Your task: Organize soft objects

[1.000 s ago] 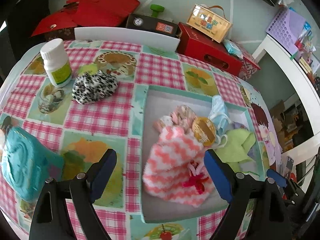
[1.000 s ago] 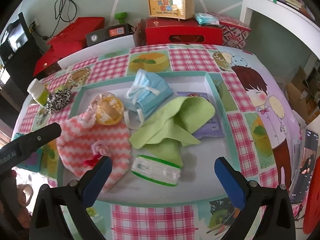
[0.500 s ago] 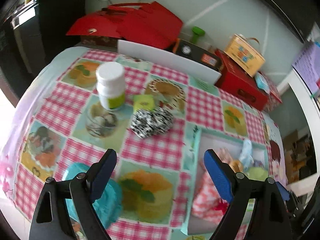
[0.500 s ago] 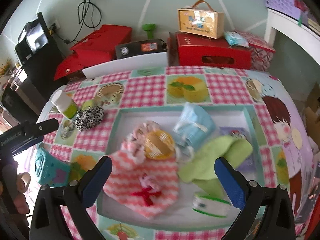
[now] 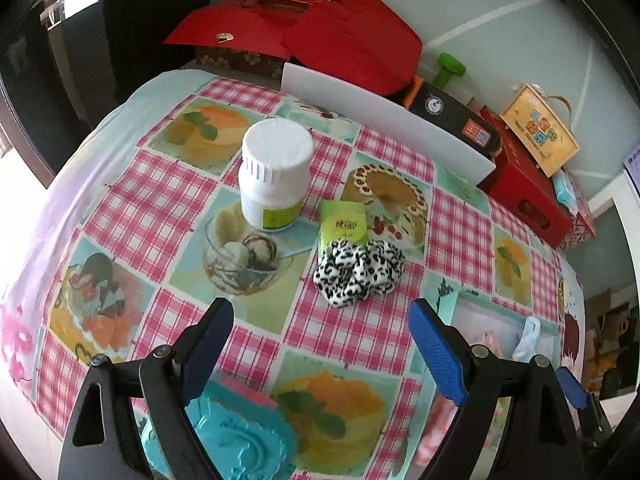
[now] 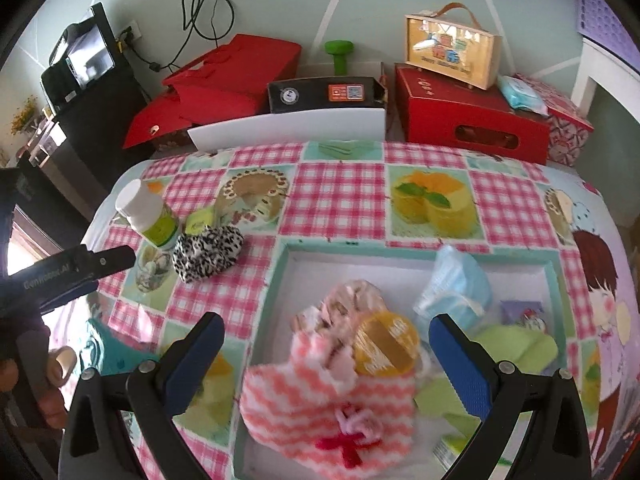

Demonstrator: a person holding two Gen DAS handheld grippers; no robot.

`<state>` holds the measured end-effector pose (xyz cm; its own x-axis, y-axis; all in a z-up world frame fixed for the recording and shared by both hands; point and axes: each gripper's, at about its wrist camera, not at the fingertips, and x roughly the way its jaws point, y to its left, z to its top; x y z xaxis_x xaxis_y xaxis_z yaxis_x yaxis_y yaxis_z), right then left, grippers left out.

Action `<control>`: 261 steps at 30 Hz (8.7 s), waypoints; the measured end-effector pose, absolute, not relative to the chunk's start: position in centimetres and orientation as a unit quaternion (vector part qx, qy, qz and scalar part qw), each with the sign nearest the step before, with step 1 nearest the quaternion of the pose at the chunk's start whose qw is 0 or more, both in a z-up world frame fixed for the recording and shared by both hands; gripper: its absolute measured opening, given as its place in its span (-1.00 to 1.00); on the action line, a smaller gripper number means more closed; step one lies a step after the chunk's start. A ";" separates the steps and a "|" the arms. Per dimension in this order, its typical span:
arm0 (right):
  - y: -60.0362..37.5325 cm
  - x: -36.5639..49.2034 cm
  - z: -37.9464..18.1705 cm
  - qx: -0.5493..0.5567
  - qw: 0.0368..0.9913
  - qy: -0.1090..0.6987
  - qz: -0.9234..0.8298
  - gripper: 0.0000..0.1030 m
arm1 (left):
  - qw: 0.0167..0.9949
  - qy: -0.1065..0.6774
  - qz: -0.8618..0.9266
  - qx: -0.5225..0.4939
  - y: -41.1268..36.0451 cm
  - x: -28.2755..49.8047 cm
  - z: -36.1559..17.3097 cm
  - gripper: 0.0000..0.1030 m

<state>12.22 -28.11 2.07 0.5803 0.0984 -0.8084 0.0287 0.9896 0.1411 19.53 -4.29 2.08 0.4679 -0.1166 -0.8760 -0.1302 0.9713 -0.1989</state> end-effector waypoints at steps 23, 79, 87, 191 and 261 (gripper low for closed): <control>-20.4 20.0 -0.1 -0.008 0.884 0.456 0.106 1.00 | 0.829 0.523 0.049 -0.192 -2.0 23.9 -0.4 0.73; -19.1 22.1 -3.0 0.063 0.864 0.473 0.162 -0.39 | 0.817 0.530 0.029 -0.224 -1.9 25.2 -2.1 0.73; -23.9 21.3 -1.2 0.096 0.881 0.448 0.118 -0.39 | 0.822 0.538 0.018 -0.185 -4.6 26.4 -3.0 0.63; -32.6 -4.1 -0.1 0.079 0.879 0.466 -0.058 1.00 | 0.865 0.491 -0.105 0.010 -11.2 2.5 -0.6 0.70; -29.9 -5.1 -2.4 0.032 0.875 0.478 -0.072 1.00 | 0.888 0.455 -0.040 0.050 -8.7 -0.3 -0.9 0.71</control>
<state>-5.05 -29.94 -2.40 0.5319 -0.0955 -0.8414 0.1569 0.9875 -0.0128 -0.29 -8.65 -0.87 0.5827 -0.0251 -0.8123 0.1169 0.9917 0.0532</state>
